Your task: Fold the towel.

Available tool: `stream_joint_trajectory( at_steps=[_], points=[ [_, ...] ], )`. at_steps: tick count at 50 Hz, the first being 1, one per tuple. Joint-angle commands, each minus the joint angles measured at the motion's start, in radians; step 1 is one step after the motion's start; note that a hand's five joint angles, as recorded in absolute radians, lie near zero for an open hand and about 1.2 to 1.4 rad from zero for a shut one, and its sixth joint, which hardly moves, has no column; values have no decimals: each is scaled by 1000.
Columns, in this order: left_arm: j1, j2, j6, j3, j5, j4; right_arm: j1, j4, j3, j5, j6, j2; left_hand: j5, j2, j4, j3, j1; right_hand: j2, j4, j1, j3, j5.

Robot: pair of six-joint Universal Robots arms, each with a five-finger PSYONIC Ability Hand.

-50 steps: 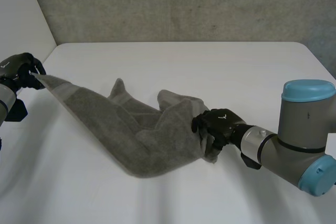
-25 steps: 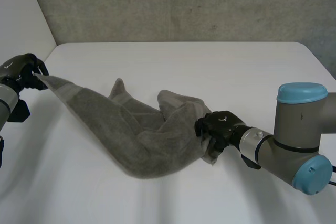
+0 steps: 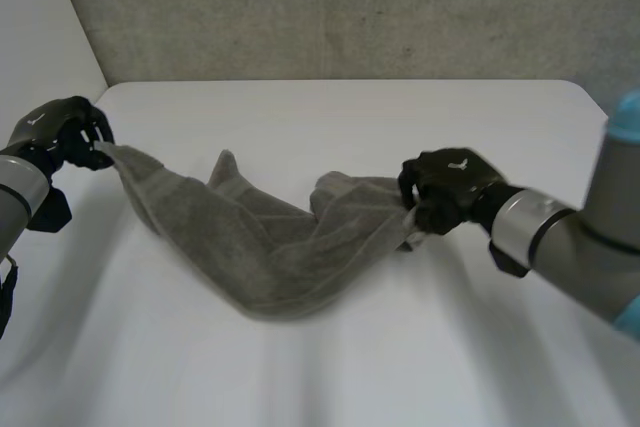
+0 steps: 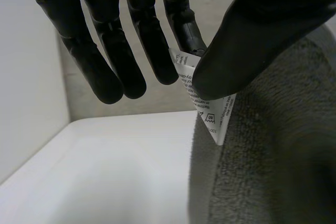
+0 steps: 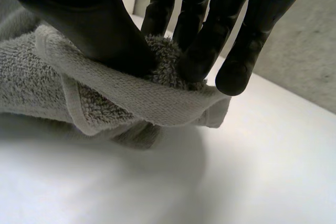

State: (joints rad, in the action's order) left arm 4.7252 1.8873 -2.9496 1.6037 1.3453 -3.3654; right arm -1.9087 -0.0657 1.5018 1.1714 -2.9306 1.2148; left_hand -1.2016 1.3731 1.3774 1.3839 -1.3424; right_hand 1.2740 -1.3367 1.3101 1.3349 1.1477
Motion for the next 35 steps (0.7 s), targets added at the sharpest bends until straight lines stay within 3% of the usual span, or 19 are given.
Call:
stream_joint_trajectory(
  at_steps=[1, 2, 3, 5, 7, 11, 13, 17, 20, 21, 23, 24, 26, 27, 28, 29, 31, 35],
  points=[
    [-48, -120, -11, 33, -37, 110, 135, -432, -119, -119, 123, 84, -20, 23, 19, 12, -54, 122, -60, 86, 61, 74],
    [-56, -154, -14, 47, -41, 147, 172, -518, -126, -130, 218, 86, -20, 23, 19, 12, -54, 122, -60, 86, 61, 74],
    [-60, -178, -19, 67, -43, 174, 172, -519, -126, -130, 219, 86, -20, 23, 19, 12, -54, 122, -60, 86, 61, 74],
    [-62, -197, -40, 94, -44, 188, 233, -642, -117, -121, 414, 75, -20, 23, 19, 12, -54, 122, -60, 86, 61, 74],
    [-63, -197, -83, 117, -44, 192, 250, -669, -115, -102, 482, 74, -20, 23, 19, 12, -54, 122, -60, 86, 61, 74],
    [-68, -183, -206, 145, -44, 195, 252, -666, -121, -73, 501, 51, -20, 23, 19, 12, -54, 122, -60, 86, 61, 74],
    [-102, -113, -334, 122, -31, 196, 254, -637, -155, -76, 499, 11, -20, 23, 19, 12, -54, 122, -60, 86, 61, 74],
    [-174, -31, -404, 19, -8, 218, 215, -565, -247, -78, 481, -17, -20, 23, 19, 12, -54, 122, -60, 86, 61, 74],
    [-224, 54, -398, -276, 55, 260, 113, -404, -520, -79, 327, -37, -20, 23, 19, 12, -54, 122, -60, 86, 61, 74],
    [-225, 55, -398, -277, 55, 261, 112, -404, -522, -79, 326, -37, -20, 23, 19, 12, -54, 122, -60, 86, 61, 74],
    [-237, 99, -350, -547, 95, 285, 93, -224, -723, -73, 100, -35, -20, 23, 19, 12, -54, 122, -60, 86, 61, 74],
    [-237, 99, -350, -548, 95, 285, 93, -223, -724, -73, 99, -35, -20, 23, 19, 12, -54, 122, -60, 86, 61, 74],
    [-238, 128, -220, -806, 124, 305, 102, -38, -874, -59, -171, -23, -20, 23, 19, 12, -54, 122, -60, 86, 61, 74],
    [-238, 128, -220, -808, 124, 305, 102, -37, -874, -59, -173, -23, -20, 23, 19, 12, -54, 122, -60, 86, 61, 74],
    [-235, 136, -133, -921, 136, 311, 108, 30, -947, -59, -308, -18, -20, 23, 19, 12, -54, 122, -60, 86, 61, 74],
    [-235, 136, -132, -923, 137, 311, 108, 30, -948, -59, -309, -18, -20, 23, 19, 12, -54, 122, -60, 86, 61, 74],
    [-228, 153, 17, -1097, 149, 314, 147, 15, -1082, -82, -527, -18, -20, 23, 19, 12, -54, 122, -60, 86, 61, 74],
    [-225, 165, 96, -1188, 152, 316, 209, -72, -1172, -115, -582, -63, -20, 23, 19, 12, -54, 122, -60, 86, 61, 74]
  ],
)
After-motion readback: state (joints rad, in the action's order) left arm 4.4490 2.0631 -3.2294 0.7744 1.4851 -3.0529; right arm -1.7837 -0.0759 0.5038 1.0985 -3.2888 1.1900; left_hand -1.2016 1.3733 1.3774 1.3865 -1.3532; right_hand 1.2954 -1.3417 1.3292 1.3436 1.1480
